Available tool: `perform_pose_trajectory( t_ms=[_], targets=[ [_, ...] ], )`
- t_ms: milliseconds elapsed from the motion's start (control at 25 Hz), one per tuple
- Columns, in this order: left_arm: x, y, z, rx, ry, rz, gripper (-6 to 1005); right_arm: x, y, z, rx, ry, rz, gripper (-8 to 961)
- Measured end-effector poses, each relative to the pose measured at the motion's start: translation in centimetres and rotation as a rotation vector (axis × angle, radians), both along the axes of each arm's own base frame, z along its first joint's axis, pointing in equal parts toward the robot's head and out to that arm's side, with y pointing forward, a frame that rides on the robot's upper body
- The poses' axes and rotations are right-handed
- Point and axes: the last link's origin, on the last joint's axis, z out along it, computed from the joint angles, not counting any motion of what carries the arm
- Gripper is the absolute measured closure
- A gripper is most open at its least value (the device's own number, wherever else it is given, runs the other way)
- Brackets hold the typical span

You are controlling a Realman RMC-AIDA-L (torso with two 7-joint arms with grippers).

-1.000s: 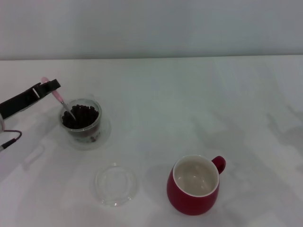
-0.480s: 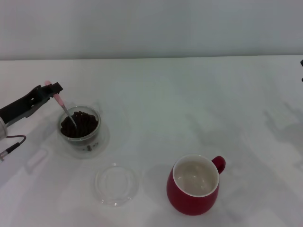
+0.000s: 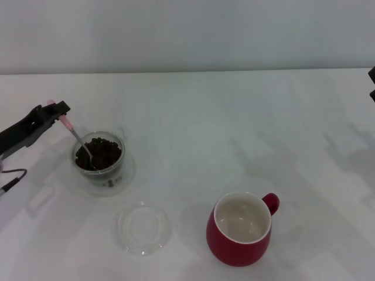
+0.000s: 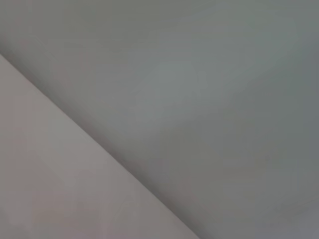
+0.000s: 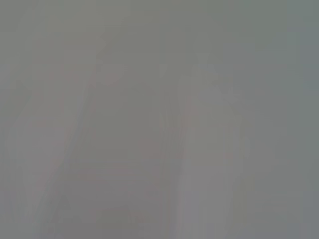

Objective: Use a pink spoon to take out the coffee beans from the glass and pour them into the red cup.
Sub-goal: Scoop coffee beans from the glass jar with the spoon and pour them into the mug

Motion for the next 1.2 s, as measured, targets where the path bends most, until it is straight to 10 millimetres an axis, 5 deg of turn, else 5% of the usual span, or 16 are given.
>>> perform_pose_trajectory(
  t_ms=[1200],
  targets=[
    [0.4,-0.6,2.2,0.079,-0.046,-0.103,867,-0.5,0.8,-0.2,-0.009,-0.004,0.011,287]
  ],
)
